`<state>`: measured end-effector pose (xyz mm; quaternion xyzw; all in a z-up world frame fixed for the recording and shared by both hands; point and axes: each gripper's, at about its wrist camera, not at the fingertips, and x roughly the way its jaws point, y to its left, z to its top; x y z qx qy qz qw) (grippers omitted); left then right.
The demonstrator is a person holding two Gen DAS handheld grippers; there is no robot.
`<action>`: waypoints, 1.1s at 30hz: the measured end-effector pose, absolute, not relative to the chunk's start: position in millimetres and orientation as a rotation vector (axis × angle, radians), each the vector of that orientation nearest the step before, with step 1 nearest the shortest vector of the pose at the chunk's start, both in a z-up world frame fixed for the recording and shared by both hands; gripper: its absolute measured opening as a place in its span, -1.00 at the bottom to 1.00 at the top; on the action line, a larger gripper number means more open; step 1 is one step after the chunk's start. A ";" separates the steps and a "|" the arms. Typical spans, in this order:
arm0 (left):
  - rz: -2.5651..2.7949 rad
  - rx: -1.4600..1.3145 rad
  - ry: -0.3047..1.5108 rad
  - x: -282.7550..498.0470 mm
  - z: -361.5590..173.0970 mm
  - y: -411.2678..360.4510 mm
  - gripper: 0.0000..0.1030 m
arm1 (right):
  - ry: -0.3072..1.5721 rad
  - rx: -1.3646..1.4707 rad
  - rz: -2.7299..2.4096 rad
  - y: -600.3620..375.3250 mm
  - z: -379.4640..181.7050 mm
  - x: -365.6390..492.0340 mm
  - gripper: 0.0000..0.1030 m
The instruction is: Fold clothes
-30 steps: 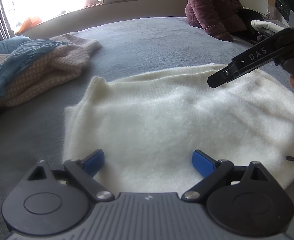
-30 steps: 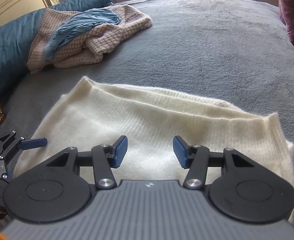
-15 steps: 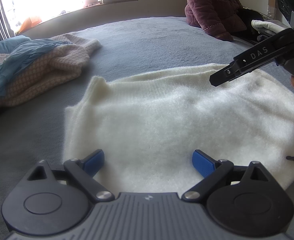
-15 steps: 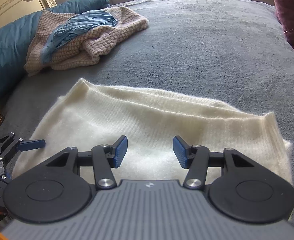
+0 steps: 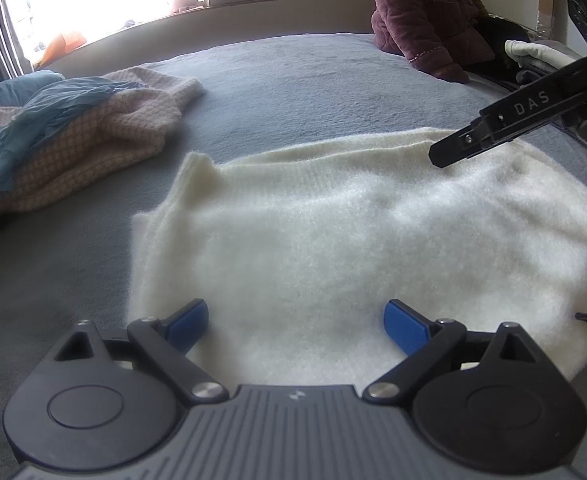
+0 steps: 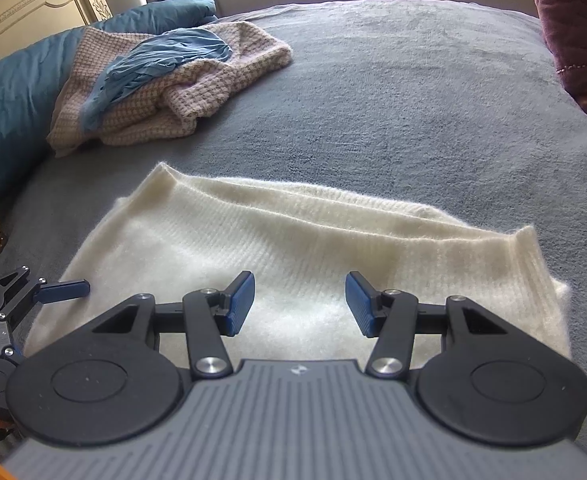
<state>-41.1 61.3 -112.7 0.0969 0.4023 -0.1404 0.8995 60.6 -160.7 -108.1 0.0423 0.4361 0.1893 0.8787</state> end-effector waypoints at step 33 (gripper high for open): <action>-0.287 -0.004 0.899 -68.7 -89.7 162.2 0.86 | 0.879 -0.151 0.646 -113.7 -104.3 14.7 -0.07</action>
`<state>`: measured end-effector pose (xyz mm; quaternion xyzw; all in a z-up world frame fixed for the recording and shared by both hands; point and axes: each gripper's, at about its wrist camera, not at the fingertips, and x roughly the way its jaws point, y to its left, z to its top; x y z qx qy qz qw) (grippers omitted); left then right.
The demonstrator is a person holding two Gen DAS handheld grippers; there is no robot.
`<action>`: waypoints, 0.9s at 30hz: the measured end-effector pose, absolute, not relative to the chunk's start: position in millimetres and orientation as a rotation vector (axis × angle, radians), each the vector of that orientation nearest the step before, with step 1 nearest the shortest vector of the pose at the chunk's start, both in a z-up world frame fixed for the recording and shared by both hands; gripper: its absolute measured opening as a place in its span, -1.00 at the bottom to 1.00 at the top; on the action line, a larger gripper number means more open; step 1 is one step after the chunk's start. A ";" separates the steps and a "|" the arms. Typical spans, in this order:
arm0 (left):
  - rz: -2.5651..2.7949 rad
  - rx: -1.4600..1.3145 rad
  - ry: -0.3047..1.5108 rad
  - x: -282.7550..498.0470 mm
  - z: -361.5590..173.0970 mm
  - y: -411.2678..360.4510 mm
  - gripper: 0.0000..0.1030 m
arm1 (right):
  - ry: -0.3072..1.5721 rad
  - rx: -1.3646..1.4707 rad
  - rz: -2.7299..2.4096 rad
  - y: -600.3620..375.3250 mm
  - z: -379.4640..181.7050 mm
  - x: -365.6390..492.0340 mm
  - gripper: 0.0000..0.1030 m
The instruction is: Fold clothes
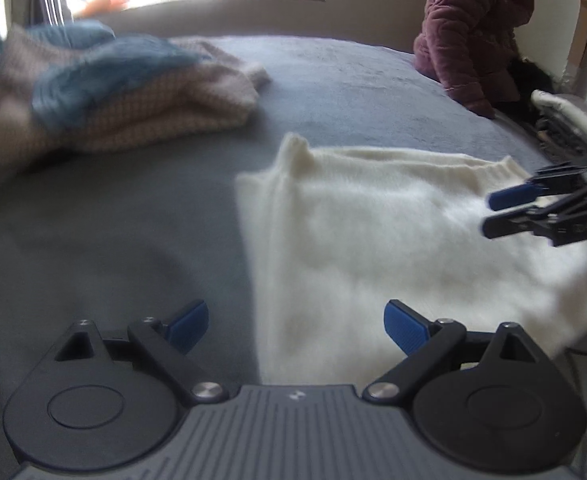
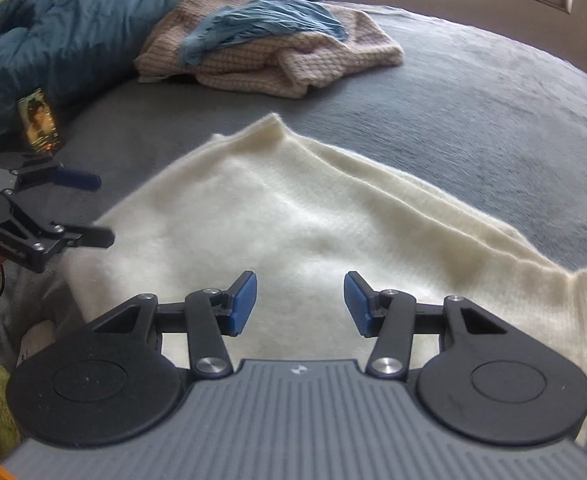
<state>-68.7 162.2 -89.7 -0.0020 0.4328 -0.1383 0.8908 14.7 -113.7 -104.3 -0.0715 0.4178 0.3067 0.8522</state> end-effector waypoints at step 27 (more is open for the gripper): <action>-0.351 -0.384 1.015 -99.0 -144.1 201.1 0.86 | 0.956 -0.193 0.642 -101.8 -116.3 9.7 -0.09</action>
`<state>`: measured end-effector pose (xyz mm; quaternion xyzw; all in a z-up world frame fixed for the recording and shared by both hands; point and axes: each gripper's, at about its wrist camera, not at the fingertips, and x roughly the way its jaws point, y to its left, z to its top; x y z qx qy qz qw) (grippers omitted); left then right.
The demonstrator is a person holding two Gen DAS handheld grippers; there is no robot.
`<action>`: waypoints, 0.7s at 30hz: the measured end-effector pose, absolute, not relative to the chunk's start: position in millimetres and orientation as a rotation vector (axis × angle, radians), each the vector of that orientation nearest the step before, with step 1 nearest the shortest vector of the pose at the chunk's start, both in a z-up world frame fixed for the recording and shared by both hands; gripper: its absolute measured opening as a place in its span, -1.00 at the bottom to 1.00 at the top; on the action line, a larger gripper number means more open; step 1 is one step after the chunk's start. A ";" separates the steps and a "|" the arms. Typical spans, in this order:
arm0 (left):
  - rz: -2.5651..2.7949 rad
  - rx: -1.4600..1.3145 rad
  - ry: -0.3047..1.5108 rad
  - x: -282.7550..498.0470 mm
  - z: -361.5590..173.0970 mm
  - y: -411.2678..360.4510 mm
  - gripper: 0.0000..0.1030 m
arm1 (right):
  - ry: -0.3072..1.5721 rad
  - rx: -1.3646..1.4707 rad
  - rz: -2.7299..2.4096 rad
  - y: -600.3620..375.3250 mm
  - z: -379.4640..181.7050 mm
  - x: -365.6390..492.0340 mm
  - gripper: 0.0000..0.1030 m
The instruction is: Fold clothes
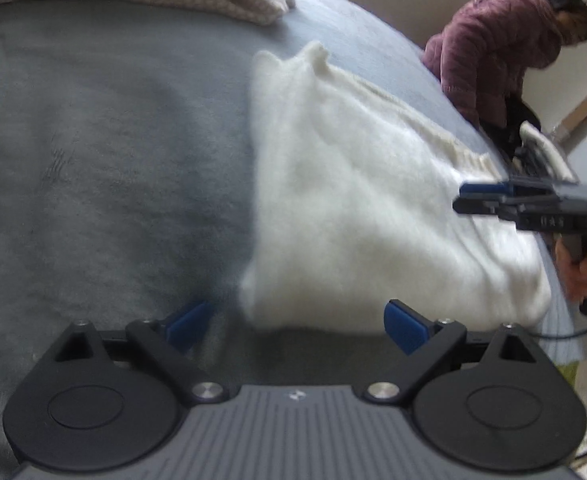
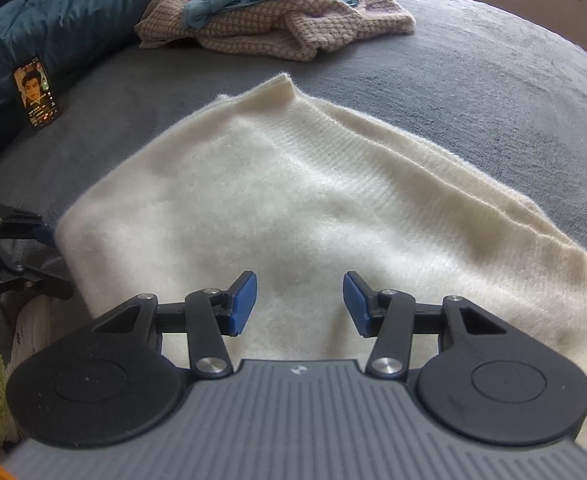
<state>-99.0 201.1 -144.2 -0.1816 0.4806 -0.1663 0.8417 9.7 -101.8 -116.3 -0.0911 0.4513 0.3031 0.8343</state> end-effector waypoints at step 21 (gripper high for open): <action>-0.439 -0.376 0.938 25.2 -141.3 201.6 0.84 | 0.957 -0.175 0.610 -109.2 -118.7 11.3 -0.08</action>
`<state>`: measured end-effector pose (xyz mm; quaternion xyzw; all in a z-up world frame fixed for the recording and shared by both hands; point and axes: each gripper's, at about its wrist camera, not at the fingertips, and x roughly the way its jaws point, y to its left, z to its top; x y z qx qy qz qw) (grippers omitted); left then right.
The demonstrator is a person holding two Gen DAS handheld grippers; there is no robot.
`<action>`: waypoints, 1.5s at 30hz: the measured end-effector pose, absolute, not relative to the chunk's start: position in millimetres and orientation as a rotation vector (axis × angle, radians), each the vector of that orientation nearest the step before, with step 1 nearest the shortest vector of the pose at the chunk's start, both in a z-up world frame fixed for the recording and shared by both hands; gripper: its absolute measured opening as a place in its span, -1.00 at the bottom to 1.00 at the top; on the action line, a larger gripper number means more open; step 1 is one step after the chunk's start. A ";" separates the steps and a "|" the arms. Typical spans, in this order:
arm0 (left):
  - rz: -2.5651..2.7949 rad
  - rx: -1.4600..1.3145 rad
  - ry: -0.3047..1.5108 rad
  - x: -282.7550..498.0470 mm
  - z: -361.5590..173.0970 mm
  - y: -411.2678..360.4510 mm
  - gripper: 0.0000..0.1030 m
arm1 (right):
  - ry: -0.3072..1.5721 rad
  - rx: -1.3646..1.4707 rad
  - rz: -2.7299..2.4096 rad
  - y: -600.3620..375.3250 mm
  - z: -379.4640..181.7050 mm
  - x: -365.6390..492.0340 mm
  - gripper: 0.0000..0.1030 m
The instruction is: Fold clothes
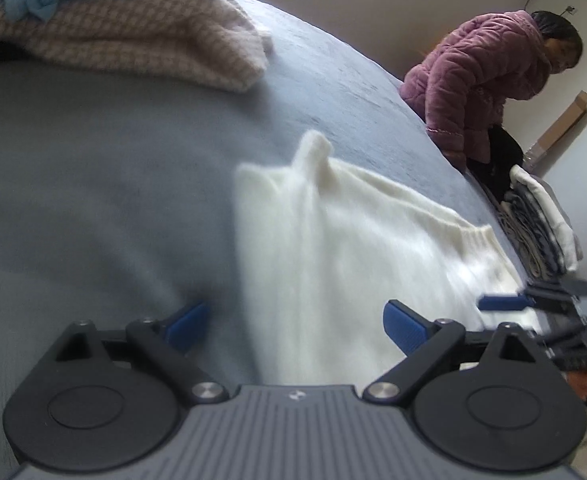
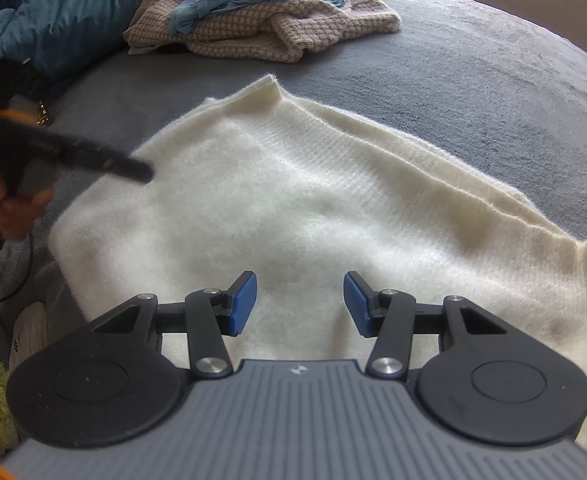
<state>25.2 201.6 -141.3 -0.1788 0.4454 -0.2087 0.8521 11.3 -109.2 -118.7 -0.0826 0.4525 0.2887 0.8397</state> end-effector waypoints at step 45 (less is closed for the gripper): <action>-0.524 -0.370 1.036 -13.7 -82.2 151.6 -0.37 | 0.873 -0.336 0.622 -123.2 -134.8 61.7 -0.60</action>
